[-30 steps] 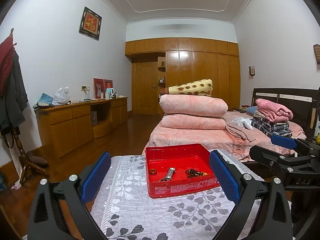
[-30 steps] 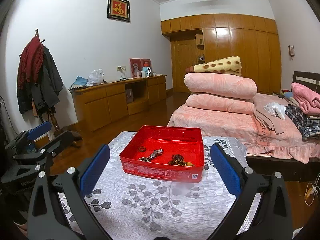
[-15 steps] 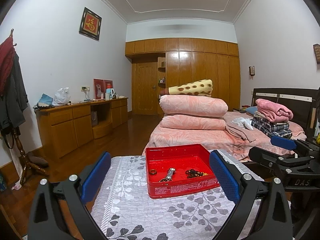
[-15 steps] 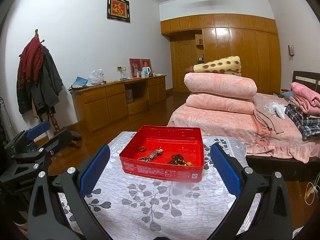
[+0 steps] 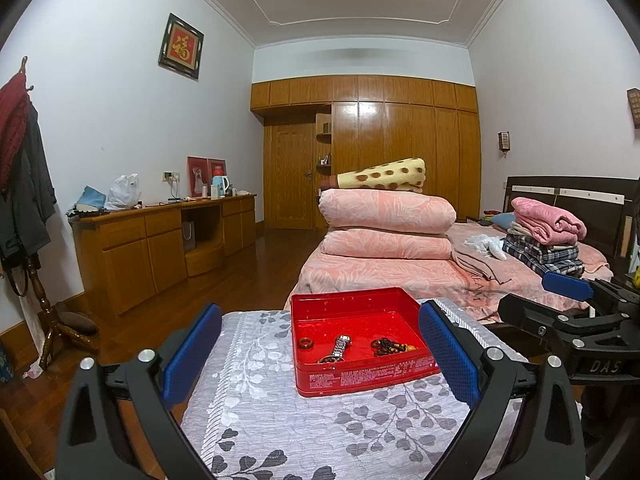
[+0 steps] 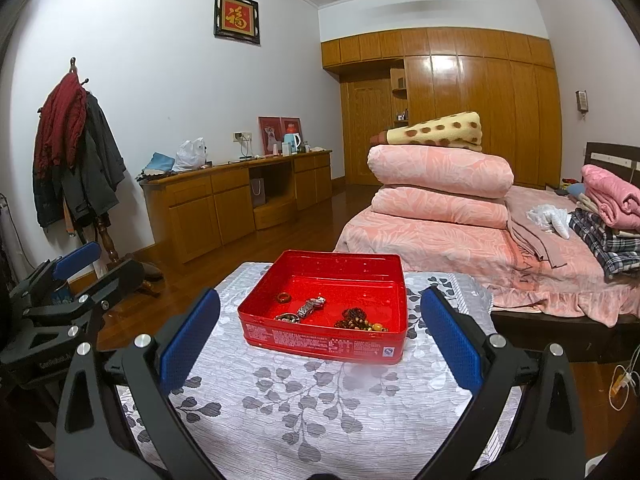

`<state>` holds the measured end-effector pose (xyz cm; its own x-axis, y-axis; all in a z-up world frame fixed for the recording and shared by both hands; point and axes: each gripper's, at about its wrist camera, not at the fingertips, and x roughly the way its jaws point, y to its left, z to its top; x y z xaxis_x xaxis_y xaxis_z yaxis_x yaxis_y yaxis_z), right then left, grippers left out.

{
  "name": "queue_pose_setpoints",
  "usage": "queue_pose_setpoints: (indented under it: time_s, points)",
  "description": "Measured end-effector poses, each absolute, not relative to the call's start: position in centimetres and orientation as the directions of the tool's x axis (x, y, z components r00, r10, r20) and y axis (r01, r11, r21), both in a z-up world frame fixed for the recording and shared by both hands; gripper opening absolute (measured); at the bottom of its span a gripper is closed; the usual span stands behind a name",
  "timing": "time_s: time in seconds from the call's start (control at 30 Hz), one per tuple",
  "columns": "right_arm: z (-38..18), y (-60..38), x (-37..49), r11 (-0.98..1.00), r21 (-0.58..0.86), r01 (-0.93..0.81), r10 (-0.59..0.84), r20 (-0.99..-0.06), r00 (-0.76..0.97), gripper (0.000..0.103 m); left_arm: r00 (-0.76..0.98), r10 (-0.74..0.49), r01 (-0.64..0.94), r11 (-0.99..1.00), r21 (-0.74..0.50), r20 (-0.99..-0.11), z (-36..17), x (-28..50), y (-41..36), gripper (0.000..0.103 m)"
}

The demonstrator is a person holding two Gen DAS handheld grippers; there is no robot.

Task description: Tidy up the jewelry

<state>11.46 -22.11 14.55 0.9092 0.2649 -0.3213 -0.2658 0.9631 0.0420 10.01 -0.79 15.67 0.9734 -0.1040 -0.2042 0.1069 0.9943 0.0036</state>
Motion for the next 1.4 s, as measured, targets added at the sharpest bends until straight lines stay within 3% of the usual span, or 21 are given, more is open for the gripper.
queue_pose_setpoints:
  time_s: [1.4]
  points:
    - [14.43, -22.0, 11.46, 0.963, 0.04, -0.266, 0.265, -0.323, 0.908, 0.097, 0.97, -0.105, 0.107, 0.994, -0.006, -0.217, 15.63, 10.35, -0.8, 0.097]
